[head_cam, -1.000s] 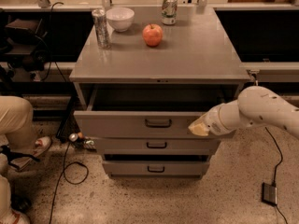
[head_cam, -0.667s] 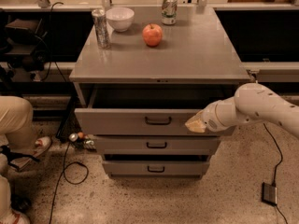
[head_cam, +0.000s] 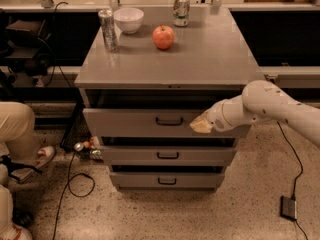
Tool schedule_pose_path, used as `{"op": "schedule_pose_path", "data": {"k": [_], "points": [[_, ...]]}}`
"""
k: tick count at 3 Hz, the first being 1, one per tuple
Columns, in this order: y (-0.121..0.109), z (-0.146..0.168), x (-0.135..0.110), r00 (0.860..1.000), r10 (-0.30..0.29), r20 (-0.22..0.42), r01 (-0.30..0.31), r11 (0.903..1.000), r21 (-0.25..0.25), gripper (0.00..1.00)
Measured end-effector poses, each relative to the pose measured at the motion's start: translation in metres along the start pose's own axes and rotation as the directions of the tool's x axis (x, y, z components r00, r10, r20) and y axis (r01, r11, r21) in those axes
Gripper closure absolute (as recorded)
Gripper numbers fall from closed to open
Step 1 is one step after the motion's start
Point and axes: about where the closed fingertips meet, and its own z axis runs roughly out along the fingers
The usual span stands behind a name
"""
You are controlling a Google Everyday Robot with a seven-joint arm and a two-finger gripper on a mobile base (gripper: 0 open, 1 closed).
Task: Close top drawer
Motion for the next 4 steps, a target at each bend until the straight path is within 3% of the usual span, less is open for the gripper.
{"op": "schedule_pose_path", "data": {"k": [2, 4], "points": [[0.003, -0.005, 0.006, 1.0, 0.023, -0.012, -0.023, 0.9995, 0.021, 1.0], [-0.03, 0.0, 0.021, 0.998, 0.048, -0.03, -0.045, 0.9928, 0.111, 1.0]]}}
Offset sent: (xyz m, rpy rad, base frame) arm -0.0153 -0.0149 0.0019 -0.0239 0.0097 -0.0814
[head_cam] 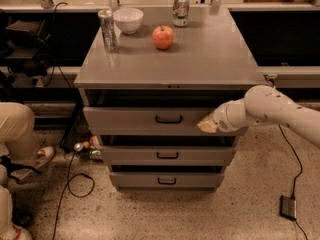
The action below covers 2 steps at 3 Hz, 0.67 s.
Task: Close top drawer
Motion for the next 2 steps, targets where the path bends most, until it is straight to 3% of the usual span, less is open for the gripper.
{"op": "schedule_pose_path", "data": {"k": [1, 2], "points": [[-0.01, -0.007, 0.005, 1.0, 0.015, -0.003, -0.015, 0.9993, 0.035, 1.0], [-0.013, -0.05, 0.027, 0.996, 0.077, -0.048, -0.07, 0.9888, 0.132, 1.0]]}}
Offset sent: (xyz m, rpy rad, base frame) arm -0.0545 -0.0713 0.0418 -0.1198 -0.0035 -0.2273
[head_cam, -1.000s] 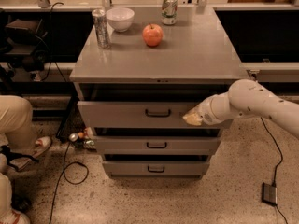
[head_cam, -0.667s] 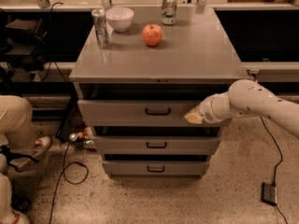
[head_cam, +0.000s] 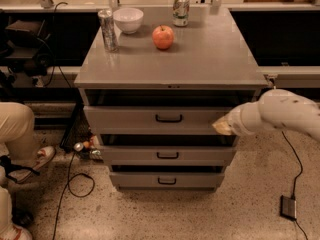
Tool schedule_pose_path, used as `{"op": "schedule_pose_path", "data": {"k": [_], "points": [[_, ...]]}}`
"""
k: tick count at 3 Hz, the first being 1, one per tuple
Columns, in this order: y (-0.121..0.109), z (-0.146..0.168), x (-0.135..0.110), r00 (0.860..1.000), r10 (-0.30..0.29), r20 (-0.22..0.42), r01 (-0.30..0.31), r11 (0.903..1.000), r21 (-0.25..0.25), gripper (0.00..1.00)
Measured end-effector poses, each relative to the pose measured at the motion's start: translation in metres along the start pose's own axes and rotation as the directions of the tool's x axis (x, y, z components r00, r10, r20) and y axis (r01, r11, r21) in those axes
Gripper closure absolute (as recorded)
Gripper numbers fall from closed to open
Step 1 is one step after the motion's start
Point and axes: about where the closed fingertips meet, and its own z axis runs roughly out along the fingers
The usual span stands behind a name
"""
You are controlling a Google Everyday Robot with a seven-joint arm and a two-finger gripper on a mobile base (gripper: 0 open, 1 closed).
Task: Close top drawer
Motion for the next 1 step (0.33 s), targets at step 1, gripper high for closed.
{"op": "schedule_pose_path", "data": {"k": [1], "points": [[0.005, -0.0415, 0.0249, 0.996, 0.076, -0.043, -0.073, 0.9952, 0.065, 1.0]]}}
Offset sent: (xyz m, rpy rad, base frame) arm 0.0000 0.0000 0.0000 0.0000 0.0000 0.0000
